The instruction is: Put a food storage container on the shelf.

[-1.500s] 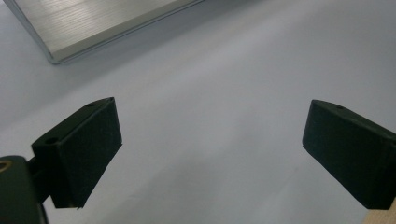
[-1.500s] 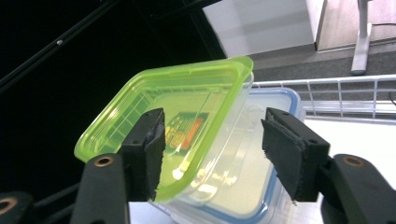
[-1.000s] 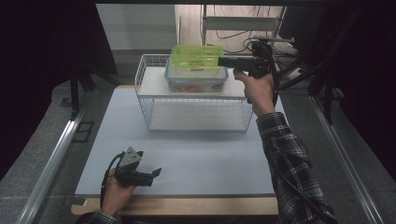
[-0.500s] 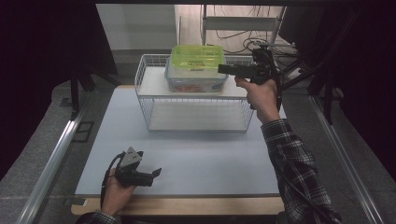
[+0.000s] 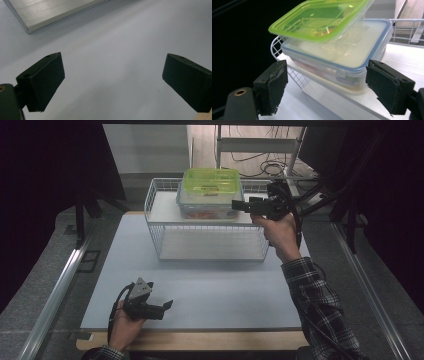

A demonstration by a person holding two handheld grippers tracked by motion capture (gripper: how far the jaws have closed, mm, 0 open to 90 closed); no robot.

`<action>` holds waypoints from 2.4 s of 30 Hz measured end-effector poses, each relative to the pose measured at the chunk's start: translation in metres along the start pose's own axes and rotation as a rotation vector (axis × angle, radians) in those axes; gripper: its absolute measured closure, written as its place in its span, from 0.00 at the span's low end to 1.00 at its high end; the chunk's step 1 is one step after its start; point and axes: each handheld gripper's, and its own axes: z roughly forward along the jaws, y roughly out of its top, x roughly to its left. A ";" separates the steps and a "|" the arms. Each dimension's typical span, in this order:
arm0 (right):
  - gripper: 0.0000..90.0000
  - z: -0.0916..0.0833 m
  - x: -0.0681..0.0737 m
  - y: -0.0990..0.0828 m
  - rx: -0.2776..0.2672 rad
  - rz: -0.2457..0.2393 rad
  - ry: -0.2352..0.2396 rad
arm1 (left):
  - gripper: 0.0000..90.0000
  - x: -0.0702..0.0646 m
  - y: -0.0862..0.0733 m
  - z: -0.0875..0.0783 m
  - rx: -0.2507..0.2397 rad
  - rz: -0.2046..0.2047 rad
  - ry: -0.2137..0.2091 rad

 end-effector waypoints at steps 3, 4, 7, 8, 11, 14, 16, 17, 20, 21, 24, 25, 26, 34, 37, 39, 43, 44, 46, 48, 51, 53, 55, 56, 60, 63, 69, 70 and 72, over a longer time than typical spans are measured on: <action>0.20 0.000 0.002 -0.004 0.004 -0.008 0.004 | 0.05 0.000 0.000 0.000 0.003 0.001 0.001; 0.20 0.000 0.002 -0.006 0.004 -0.006 0.010 | 0.05 0.000 0.000 0.000 0.001 0.001 0.001; 0.20 -0.001 0.004 -0.009 0.007 -0.015 0.015 | 0.05 0.000 0.000 0.000 0.001 0.002 0.001; 0.20 -0.001 0.005 -0.011 0.009 -0.021 0.015 | 0.05 0.000 0.000 0.000 0.001 0.001 0.001; 0.19 -0.003 0.006 -0.015 0.012 -0.032 0.015 | 0.05 0.000 0.000 0.000 0.002 0.003 0.001; 0.19 -0.004 0.007 -0.019 0.013 -0.039 0.017 | 0.05 0.000 0.000 0.000 0.004 0.004 0.002; 0.18 -0.005 0.007 -0.021 0.014 -0.036 0.026 | 0.05 0.000 0.000 0.000 0.004 0.004 0.002; 0.18 -0.005 0.007 -0.023 0.016 -0.039 0.031 | 0.05 0.000 0.000 0.000 0.005 0.005 0.002; 0.18 -0.005 0.007 -0.028 0.024 -0.047 0.033 | 0.05 -0.001 0.000 0.000 0.006 0.006 0.002; 0.17 -0.005 0.007 -0.029 0.024 -0.049 0.038 | 0.05 -0.001 0.000 0.000 0.007 0.006 0.003; 0.17 -0.005 0.007 -0.034 0.036 -0.052 0.041 | 0.05 -0.001 0.000 0.000 0.007 0.008 0.003; 0.17 -0.004 0.007 -0.035 0.038 -0.055 0.039 | 0.05 -0.001 0.000 0.001 0.006 0.007 0.004; 0.17 -0.004 0.006 -0.037 0.040 -0.058 0.039 | 0.05 -0.001 0.000 0.001 0.006 0.007 0.004; 0.14 -0.005 0.004 -0.049 0.061 -0.082 0.027 | 0.05 -0.001 0.000 0.000 0.003 0.010 0.005; 0.13 -0.005 0.003 -0.054 0.078 -0.097 0.017 | 0.04 -0.001 0.000 0.000 0.000 0.007 0.001; 0.12 -0.005 0.003 -0.057 0.086 -0.106 0.011 | 0.04 -0.001 0.001 -0.001 -0.013 0.000 -0.013; 0.11 -0.005 0.003 -0.063 0.098 -0.121 -0.003 | 0.04 -0.001 0.001 -0.002 -0.026 -0.007 -0.026; 0.11 -0.005 0.003 -0.064 0.101 -0.118 -0.004 | 0.04 -0.001 0.001 -0.002 -0.025 -0.007 -0.027; 0.11 -0.005 0.003 -0.067 0.105 -0.119 -0.001 | 0.04 -0.001 0.001 -0.001 -0.025 -0.006 -0.030; 0.10 -0.006 0.002 -0.070 0.104 -0.125 -0.004 | 0.04 -0.001 0.001 -0.001 -0.024 -0.005 -0.029; 0.10 -0.006 0.000 -0.075 0.113 -0.137 -0.010 | 0.04 -0.001 0.001 -0.001 -0.023 -0.005 -0.030; 0.09 -0.006 -0.001 -0.078 0.118 -0.146 -0.017 | 0.04 -0.001 0.001 -0.001 -0.022 -0.005 -0.029; 0.09 -0.005 -0.001 -0.081 0.122 -0.149 -0.019 | 0.04 -0.001 0.001 -0.001 -0.021 -0.004 -0.030; 0.09 -0.005 -0.002 -0.083 0.124 -0.149 -0.021 | 0.04 -0.001 0.001 -0.001 -0.021 -0.004 -0.029; 0.08 -0.002 -0.003 -0.091 0.134 -0.163 -0.028 | 0.04 -0.001 0.001 -0.001 -0.020 -0.002 -0.028; 0.07 0.000 -0.004 -0.097 0.146 -0.173 -0.031 | 0.04 -0.001 0.001 -0.001 -0.016 0.003 -0.027; 0.06 0.004 -0.006 -0.109 0.158 -0.211 -0.046 | 0.04 -0.002 0.001 0.000 -0.011 0.007 -0.024; 0.06 0.005 -0.006 -0.110 0.160 -0.214 -0.048 | 0.04 -0.002 0.001 0.000 -0.010 0.008 -0.024; 0.05 0.006 -0.007 -0.114 0.166 -0.220 -0.050 | 0.04 -0.002 0.001 0.000 -0.011 0.008 -0.024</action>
